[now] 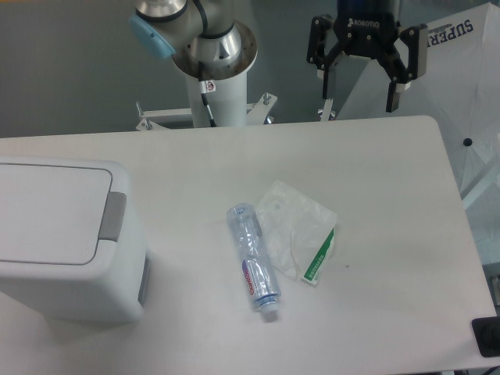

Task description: Open the trash can

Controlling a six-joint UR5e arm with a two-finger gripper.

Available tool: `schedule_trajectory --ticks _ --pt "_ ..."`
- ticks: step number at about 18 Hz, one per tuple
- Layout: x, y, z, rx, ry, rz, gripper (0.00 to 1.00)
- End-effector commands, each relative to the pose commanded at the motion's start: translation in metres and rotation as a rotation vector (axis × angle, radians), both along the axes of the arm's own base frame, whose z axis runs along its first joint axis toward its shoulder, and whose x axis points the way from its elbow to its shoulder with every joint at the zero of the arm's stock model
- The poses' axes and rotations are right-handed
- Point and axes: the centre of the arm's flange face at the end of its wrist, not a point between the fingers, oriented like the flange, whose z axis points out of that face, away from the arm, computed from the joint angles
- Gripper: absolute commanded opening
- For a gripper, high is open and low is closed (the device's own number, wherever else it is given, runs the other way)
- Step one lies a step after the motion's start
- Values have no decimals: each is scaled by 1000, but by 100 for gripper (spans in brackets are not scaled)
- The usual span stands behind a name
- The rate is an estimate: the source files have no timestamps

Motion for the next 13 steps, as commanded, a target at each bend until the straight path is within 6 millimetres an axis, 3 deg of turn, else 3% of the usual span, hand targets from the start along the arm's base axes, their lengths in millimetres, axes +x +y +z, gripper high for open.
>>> schedule_trajectory --ticks 4,7,13 --pt "2 0 1 3 -6 13 100" --pt "4 5 -1 41 -81 117 100" --pt "44 68 -16 121 -286 289 100"
